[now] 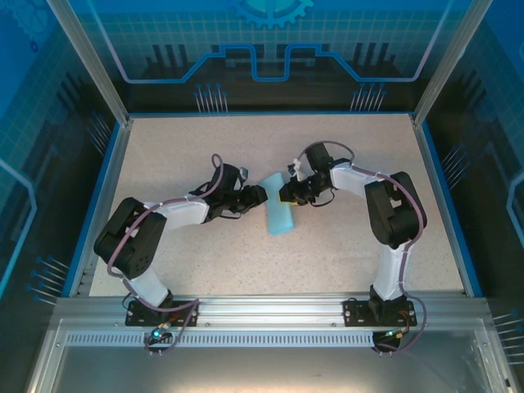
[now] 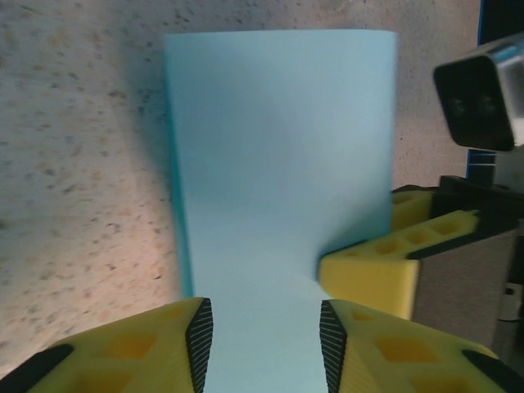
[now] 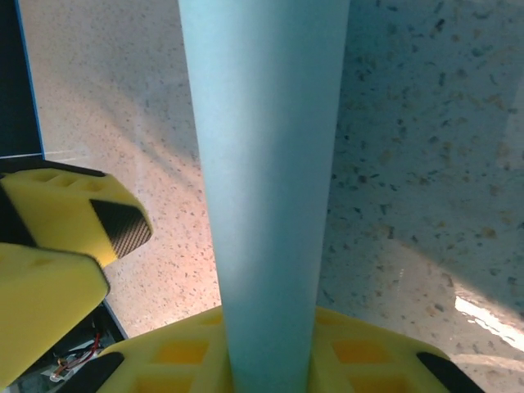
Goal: Fold a paper plane with a square sheet of paper (pick it up from the middle)
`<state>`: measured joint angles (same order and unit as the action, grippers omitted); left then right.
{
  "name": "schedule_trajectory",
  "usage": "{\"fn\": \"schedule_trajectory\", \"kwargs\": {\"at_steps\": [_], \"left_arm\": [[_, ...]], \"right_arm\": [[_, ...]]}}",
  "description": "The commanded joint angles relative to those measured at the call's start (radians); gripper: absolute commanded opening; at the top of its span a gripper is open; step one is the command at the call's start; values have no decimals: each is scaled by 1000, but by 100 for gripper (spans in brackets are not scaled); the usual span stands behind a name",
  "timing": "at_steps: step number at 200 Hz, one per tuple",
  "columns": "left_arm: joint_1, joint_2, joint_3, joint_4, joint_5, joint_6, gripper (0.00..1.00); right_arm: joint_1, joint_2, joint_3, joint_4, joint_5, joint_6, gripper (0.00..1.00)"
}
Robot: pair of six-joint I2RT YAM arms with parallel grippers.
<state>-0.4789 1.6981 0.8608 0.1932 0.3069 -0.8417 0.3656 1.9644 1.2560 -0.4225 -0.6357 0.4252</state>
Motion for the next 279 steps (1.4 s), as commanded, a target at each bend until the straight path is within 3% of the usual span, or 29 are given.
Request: {"fn": "schedule_trajectory", "kwargs": {"at_steps": [1, 208, 279], "left_arm": [[-17, 41, 53, 48, 27, -22, 41], [-55, 241, 194, -59, 2, 18, 7], [-54, 286, 222, -109, -9, 27, 2]], "right_arm": [[-10, 29, -12, -27, 6, -23, 24], [-28, 39, -22, -32, 51, 29, 29], [-28, -8, -10, -52, 54, 53, 34]]}}
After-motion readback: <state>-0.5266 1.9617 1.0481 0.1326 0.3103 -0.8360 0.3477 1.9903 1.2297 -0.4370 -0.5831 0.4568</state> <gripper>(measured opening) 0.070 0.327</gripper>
